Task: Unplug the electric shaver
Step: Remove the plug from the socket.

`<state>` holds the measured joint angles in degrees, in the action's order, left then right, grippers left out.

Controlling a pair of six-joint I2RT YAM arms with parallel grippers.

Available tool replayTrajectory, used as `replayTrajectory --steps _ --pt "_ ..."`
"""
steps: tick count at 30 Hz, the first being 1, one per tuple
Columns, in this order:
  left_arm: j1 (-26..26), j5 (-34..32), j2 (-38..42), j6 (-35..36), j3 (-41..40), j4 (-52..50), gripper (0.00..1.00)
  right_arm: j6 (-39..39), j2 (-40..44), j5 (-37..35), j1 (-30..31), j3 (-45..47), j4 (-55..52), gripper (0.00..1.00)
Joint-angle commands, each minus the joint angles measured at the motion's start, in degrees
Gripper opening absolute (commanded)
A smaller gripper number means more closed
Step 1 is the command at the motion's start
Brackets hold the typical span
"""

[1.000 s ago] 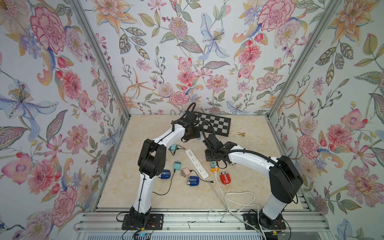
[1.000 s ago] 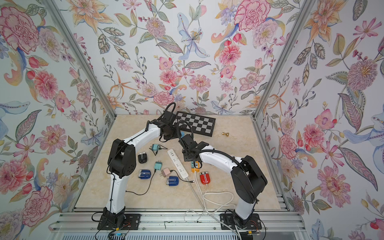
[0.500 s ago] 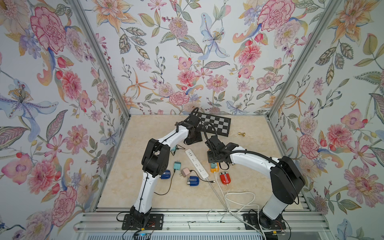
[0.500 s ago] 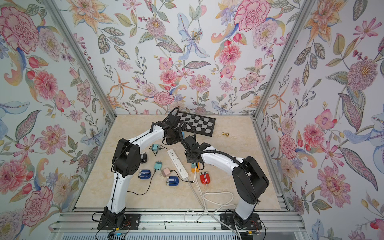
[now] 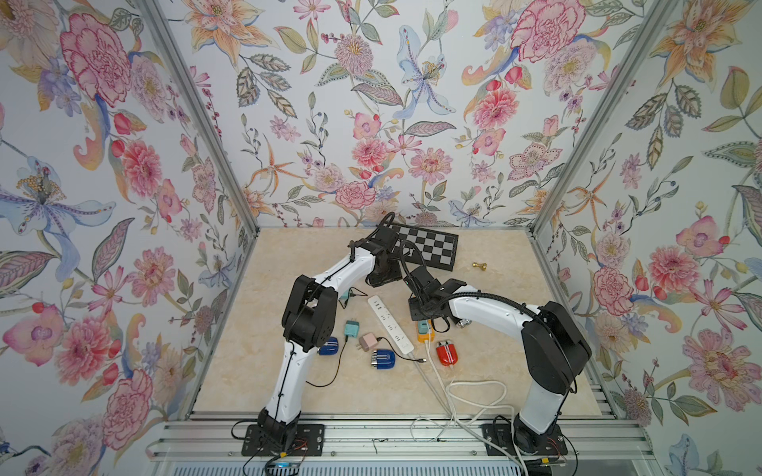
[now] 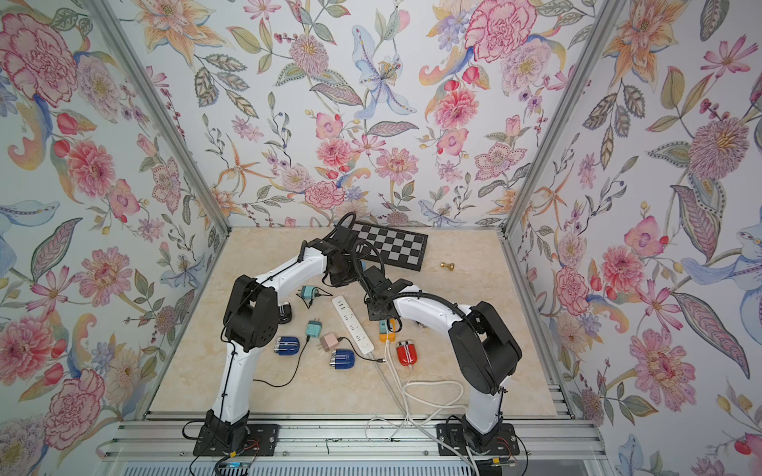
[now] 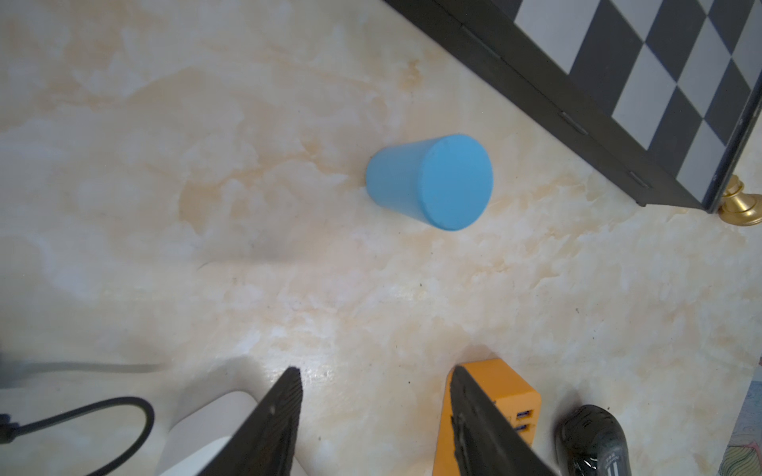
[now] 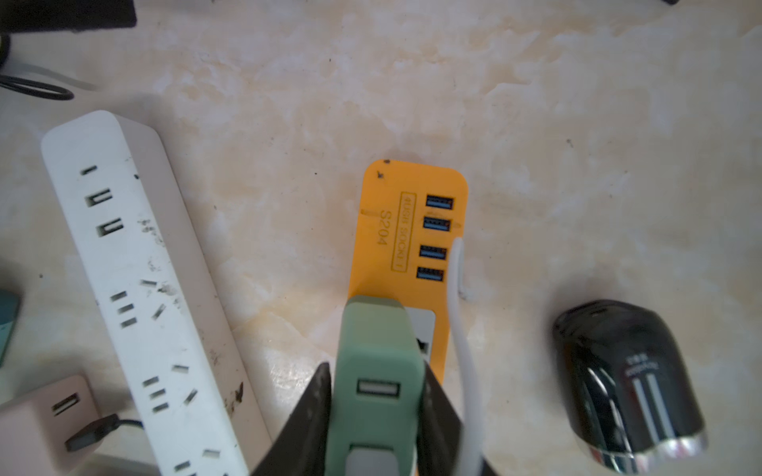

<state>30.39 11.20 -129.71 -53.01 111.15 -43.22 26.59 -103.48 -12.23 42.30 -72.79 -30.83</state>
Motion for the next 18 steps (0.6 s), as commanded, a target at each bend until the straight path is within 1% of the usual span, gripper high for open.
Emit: replayTrajectory --steps 1,6,7,9,11,13,18 --pt "-0.04 -2.07 -0.36 -2.54 0.6 -3.62 0.6 -1.93 -0.35 2.56 -0.04 -1.09 -0.83 0.27" --pt "0.01 -0.71 1.6 -6.65 -3.28 -3.96 0.59 -5.38 2.5 4.98 1.57 2.29 4.79 0.27" --pt "0.02 -0.49 1.88 -7.83 -3.88 -4.18 0.59 -6.26 2.85 6.51 1.63 2.96 5.83 0.26" --pt "0.15 -0.63 2.17 -9.98 -3.98 -4.82 0.6 -7.31 3.31 7.48 1.84 3.73 6.49 0.26" --pt "0.27 -0.81 2.05 -11.93 -3.31 -5.41 0.6 -8.81 4.07 9.52 1.95 4.83 7.82 0.24" --pt "0.45 -0.54 1.53 -13.74 -1.83 -6.32 0.6 -10.25 5.24 11.21 2.1 6.18 9.63 0.24" --pt "1.58 0.5 -1.03 -15.64 2.62 -8.87 0.61 -12.54 6.45 11.09 2.29 7.8 10.97 0.25"
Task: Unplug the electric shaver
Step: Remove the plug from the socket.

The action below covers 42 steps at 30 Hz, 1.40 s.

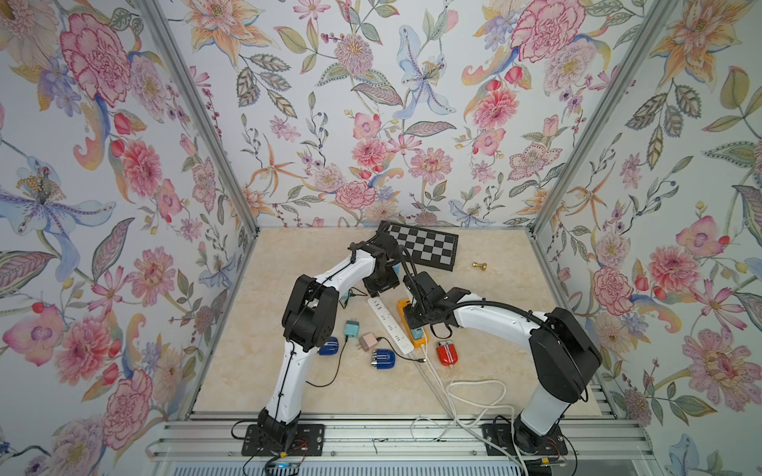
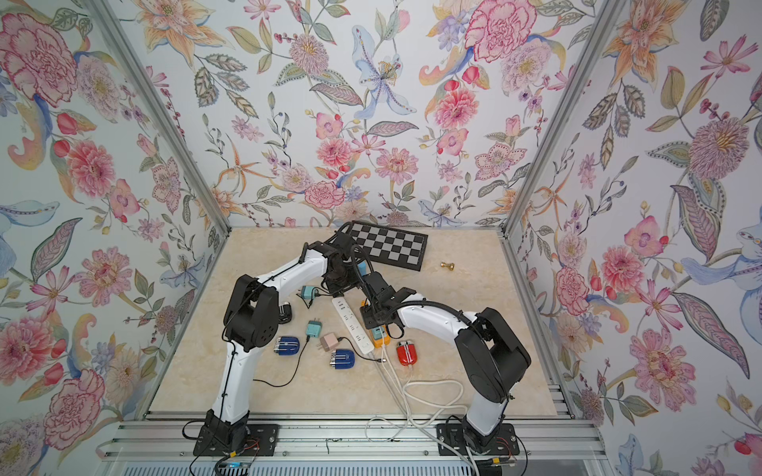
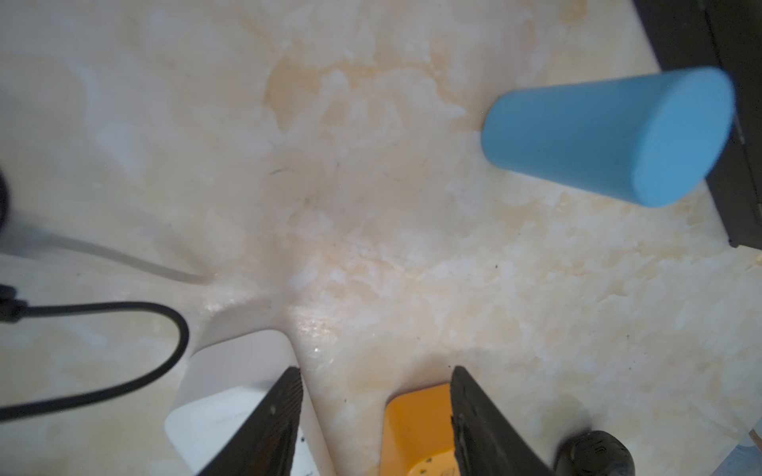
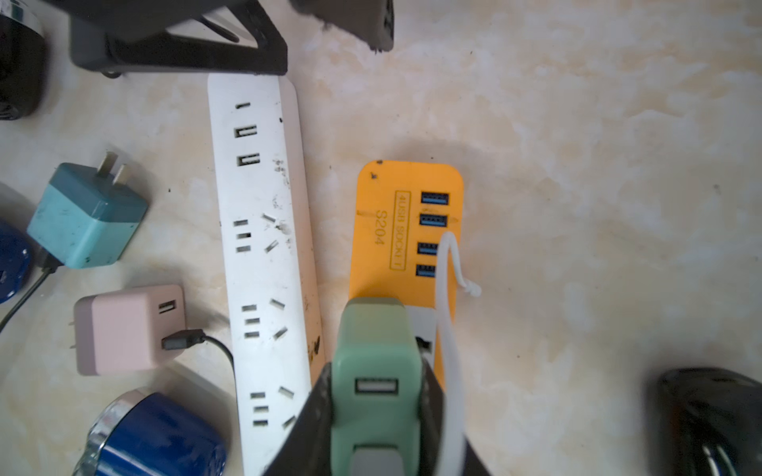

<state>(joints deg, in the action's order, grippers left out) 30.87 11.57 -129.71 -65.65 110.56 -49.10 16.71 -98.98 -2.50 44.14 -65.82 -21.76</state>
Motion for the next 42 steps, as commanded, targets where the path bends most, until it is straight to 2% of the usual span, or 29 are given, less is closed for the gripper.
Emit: replayTrajectory --steps 1,7,13,29,36,42 --pt "1.4 0.86 -1.59 -3.32 3.57 -3.25 0.61 -3.02 1.84 1.29 0.51 0.93 1.9 0.25" --pt "2.81 3.81 -4.14 -4.66 5.6 -5.34 0.62 -3.7 1.23 -0.28 0.48 1.44 2.13 0.25" --pt "3.4 7.06 -4.8 -6.94 4.54 -5.63 0.67 -4.14 1.64 -2.45 0.25 3.34 4.95 0.24" --pt "5.51 9.15 -11.39 -9.36 11.85 -14.29 0.69 -6.54 1.65 -3.26 0.41 6.34 11.91 0.23" --pt "5.52 9.03 -12.82 -10.58 11.67 -15.73 0.67 -6.78 1.77 -2.38 0.84 6.89 13.8 0.23" --pt "5.54 8.71 -13.42 -11.21 12.13 -15.23 0.52 -6.8 1.24 -1.57 0.9 6.54 14.11 0.23"
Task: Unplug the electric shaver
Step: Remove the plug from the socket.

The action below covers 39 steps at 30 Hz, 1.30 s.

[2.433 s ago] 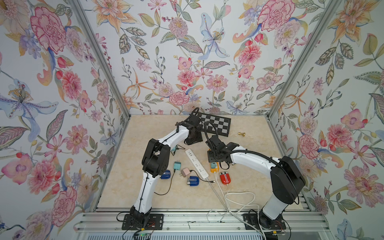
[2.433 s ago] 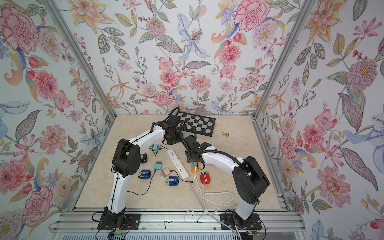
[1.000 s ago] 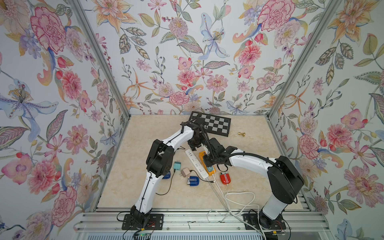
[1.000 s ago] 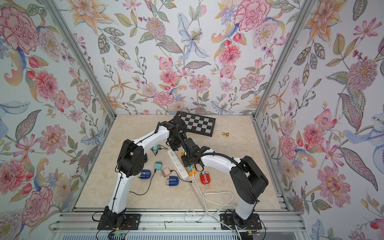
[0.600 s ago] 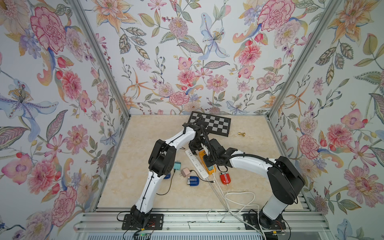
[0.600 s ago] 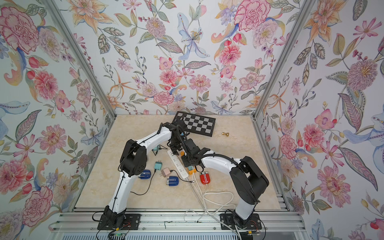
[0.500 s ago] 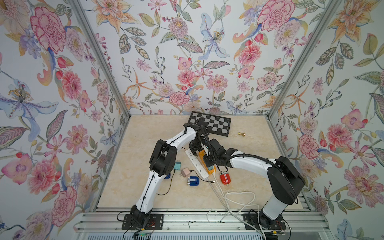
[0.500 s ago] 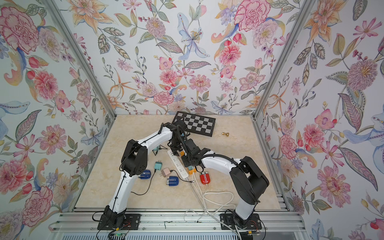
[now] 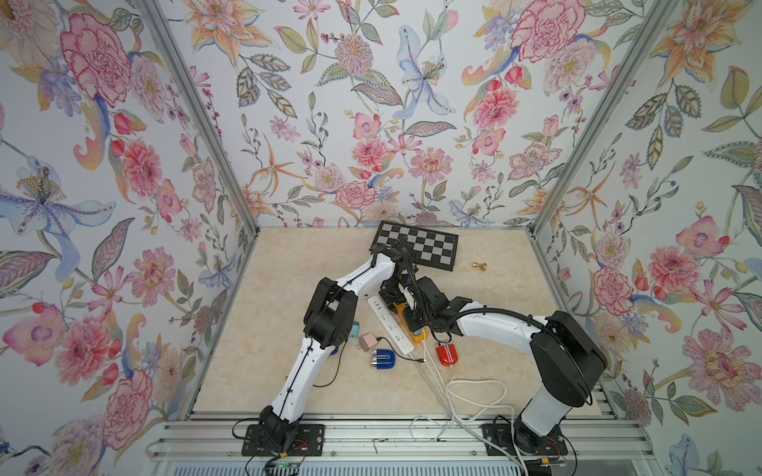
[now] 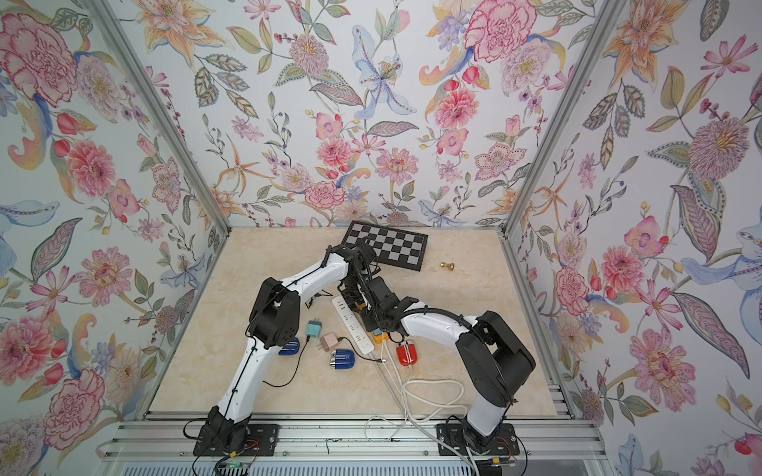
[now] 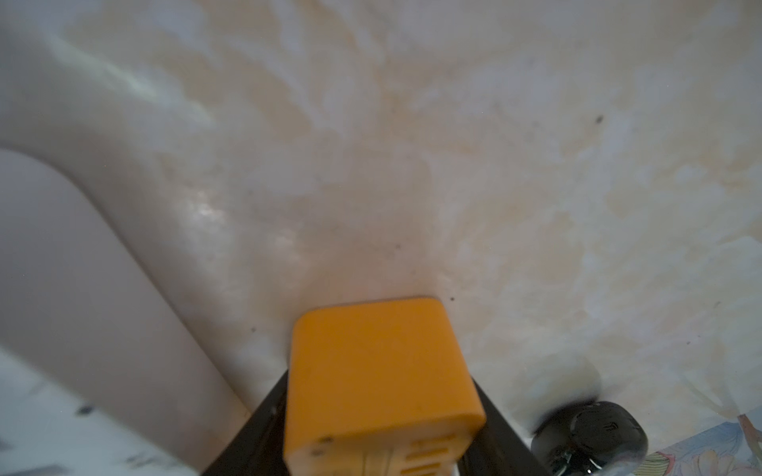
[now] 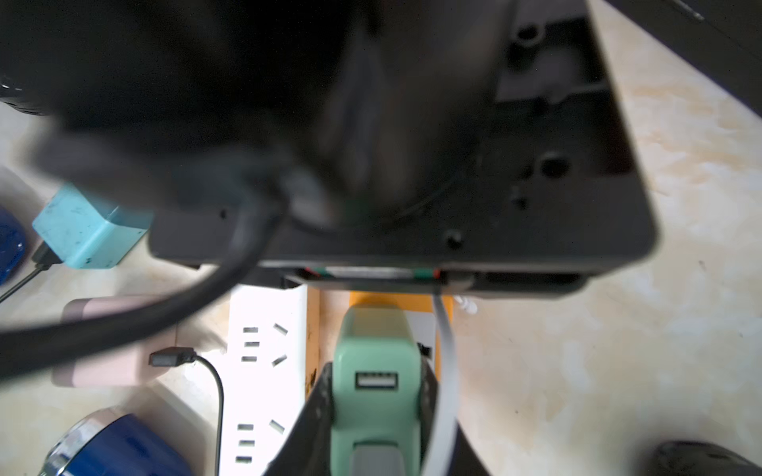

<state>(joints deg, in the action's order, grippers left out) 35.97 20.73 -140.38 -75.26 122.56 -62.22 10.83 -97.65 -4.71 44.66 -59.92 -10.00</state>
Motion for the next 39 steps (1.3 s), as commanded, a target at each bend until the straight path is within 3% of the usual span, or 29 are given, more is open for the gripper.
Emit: replayTrajectory --steps 1,8,12,20,27,39 --pt "0.42 -0.45 -2.85 -1.59 0.13 -2.2 0.48 -1.14 -0.16 0.43 0.43 0.52 2.27 0.22" --pt "0.43 -0.02 -3.64 -1.66 0.48 -2.1 0.34 -0.92 0.32 -0.76 0.99 -1.73 0.08 0.21" --pt "0.58 0.82 -4.25 -1.56 0.7 -1.99 0.27 -4.18 0.09 -5.6 3.7 -4.55 -2.39 0.19" --pt "0.52 0.77 -4.89 -1.12 1.73 -2.73 0.26 -4.54 1.07 -13.48 6.94 -4.05 -2.15 0.18" --pt "0.55 1.26 -5.0 -0.58 1.27 -2.74 0.26 -1.7 4.94 -7.17 3.92 -1.02 2.35 0.19" --pt "0.38 1.22 -5.23 -0.58 2.06 -2.24 0.26 -5.09 8.56 -11.28 6.82 1.04 3.17 0.18"
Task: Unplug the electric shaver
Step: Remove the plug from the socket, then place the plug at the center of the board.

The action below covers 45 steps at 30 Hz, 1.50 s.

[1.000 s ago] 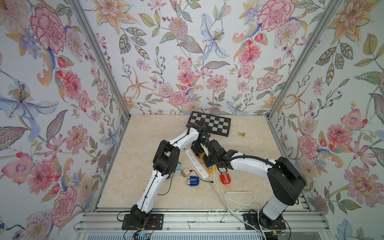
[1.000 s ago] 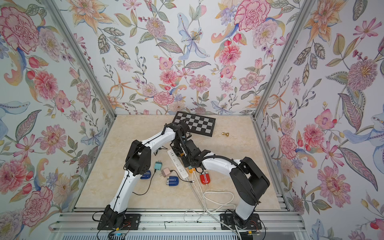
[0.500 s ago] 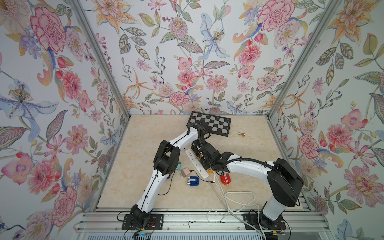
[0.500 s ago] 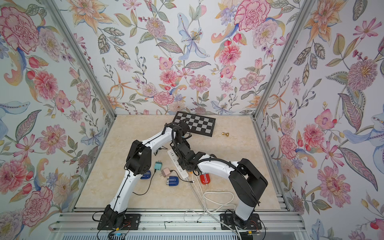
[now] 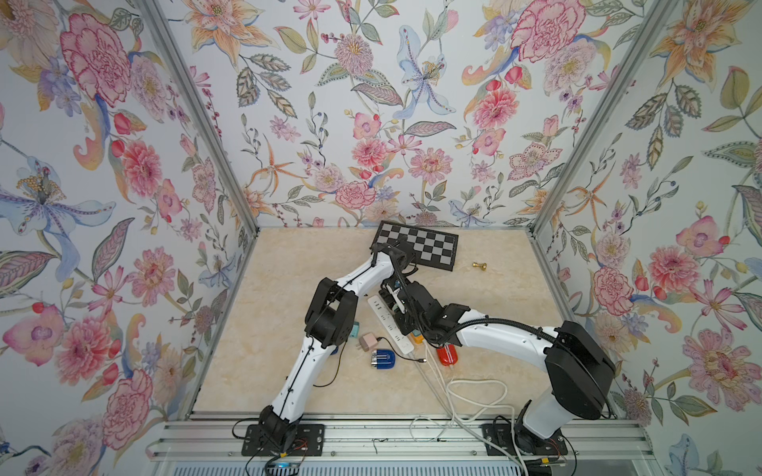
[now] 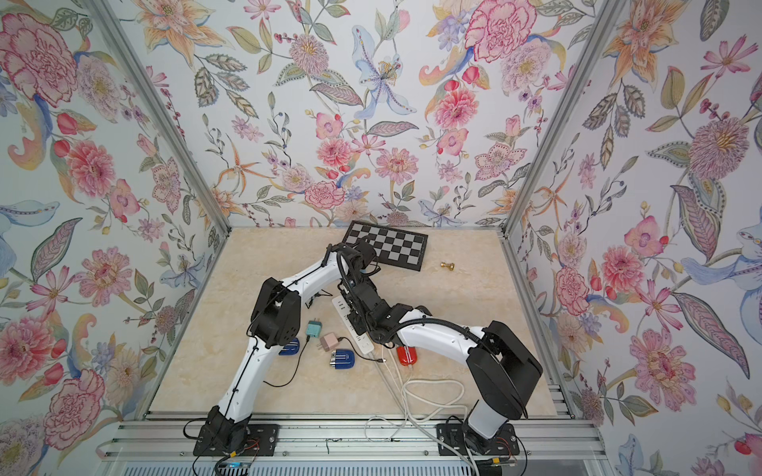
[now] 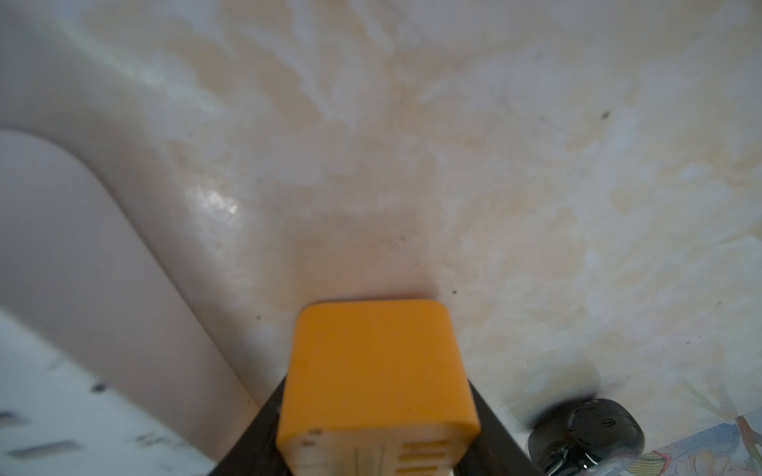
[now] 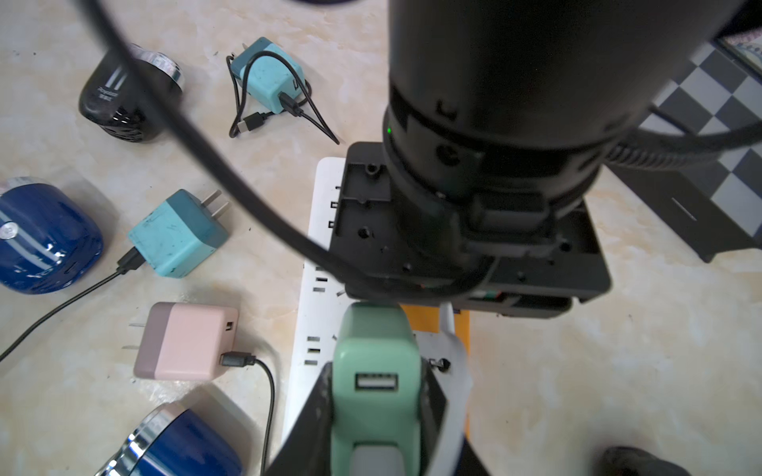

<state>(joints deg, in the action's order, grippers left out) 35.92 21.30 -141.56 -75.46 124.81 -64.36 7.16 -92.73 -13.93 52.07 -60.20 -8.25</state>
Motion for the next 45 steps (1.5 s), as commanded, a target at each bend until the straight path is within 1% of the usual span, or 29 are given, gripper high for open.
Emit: replayTrajectory --steps 1,5,8,12,15,17,20,24,29,34,40,43,45 --pt "0.29 0.65 -4.05 -0.45 -0.04 0.13 0.26 -1.51 4.7 -2.11 -0.97 1.76 1.04 0.18" --pt "0.03 0.47 -4.46 -0.65 1.55 0.81 0.26 -1.53 10.63 -2.38 -2.81 4.55 -0.14 0.18" --pt "-0.05 0.23 -4.97 -0.48 3.34 1.14 0.26 -0.51 14.68 -1.19 -6.43 6.55 -1.76 0.18" --pt "-0.05 0.23 -5.03 0.15 4.41 2.88 0.27 1.71 19.05 4.76 -14.31 9.08 -1.94 0.18" --pt "-0.06 -0.17 -4.97 1.72 5.05 3.95 0.27 3.89 19.57 11.8 -23.05 9.36 -1.94 0.18" --pt "-0.01 -1.33 -4.75 3.04 5.99 4.27 0.27 3.79 17.89 16.79 -27.61 8.74 -2.61 0.19" --pt "-0.06 -3.69 -3.54 4.84 6.14 5.64 0.28 3.92 13.21 20.75 -32.89 6.11 -5.28 0.18" --pt "-0.14 -5.13 -2.41 6.82 5.86 7.11 0.32 4.22 7.93 23.32 -36.85 3.63 -6.01 0.19" --pt "-0.04 -5.14 -2.1 8.61 5.48 8.01 0.35 4.62 2.42 22.88 -39.83 0.85 -6.32 0.2" --pt "-0.09 -5.71 -1.21 10.02 4.56 8.69 0.38 6.16 -2.65 27.31 -41.34 -0.78 -6.26 0.21" --pt "-0.45 -7.6 0.14 10.94 4.09 9.78 0.39 7.61 -7.7 29.43 -41.82 -1.51 -3.66 0.25" --pt "-0.48 -7.37 -0.05 11.13 4.11 9.28 0.4 10.25 -9.0 30.39 -43.15 -0.87 -0.52 0.31" --pt "-0.59 -7.35 -0.37 10.95 4.16 8.55 0.4 11.37 -10.28 31.81 -44.39 -1.31 -0.36 0.4"
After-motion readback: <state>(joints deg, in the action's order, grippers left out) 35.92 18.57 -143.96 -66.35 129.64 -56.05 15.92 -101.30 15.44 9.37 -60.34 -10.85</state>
